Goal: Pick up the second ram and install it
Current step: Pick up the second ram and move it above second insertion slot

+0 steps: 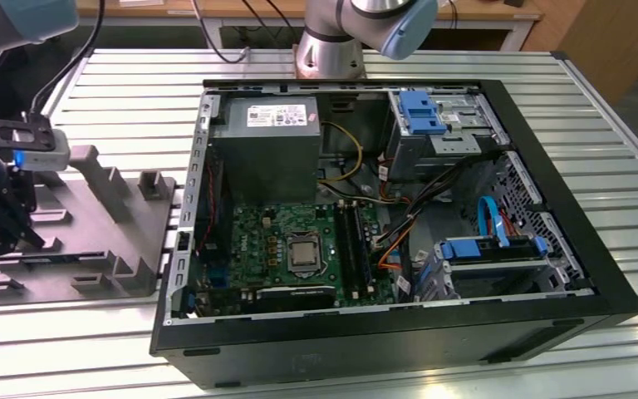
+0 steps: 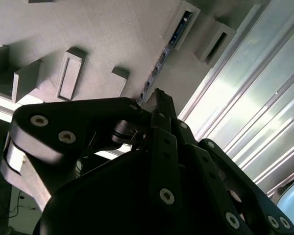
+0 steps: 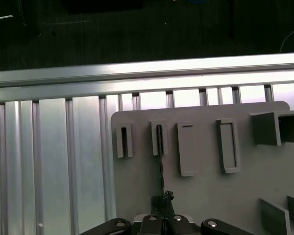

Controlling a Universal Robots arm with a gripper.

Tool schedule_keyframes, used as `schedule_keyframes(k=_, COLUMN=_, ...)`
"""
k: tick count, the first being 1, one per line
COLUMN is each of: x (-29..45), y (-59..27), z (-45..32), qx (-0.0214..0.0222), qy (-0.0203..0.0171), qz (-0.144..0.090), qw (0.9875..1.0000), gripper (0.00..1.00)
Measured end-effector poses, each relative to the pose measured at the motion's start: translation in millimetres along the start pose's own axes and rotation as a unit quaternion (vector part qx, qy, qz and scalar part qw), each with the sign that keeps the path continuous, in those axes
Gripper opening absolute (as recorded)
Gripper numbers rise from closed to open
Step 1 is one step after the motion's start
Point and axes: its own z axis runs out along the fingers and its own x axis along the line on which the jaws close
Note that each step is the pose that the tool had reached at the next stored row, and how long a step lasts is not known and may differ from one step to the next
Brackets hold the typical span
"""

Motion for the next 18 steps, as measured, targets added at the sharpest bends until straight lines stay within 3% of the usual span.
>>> schedule_keyframes(k=4, x=0.1, y=0.0, z=3.1, qx=0.0002, qy=-0.0007, qz=-0.006, qw=1.0000, gripper=0.10)
schedule_keyframes(k=9, x=0.1, y=-0.1, z=4.4, qx=0.0011, qy=-0.0040, qz=-0.030, qw=0.9996, gripper=0.10)
schedule_keyframes(k=18, x=0.6, y=2.2, z=13.4, qx=0.0007, qy=-0.0040, qz=-0.058, qw=0.9983, gripper=0.10)
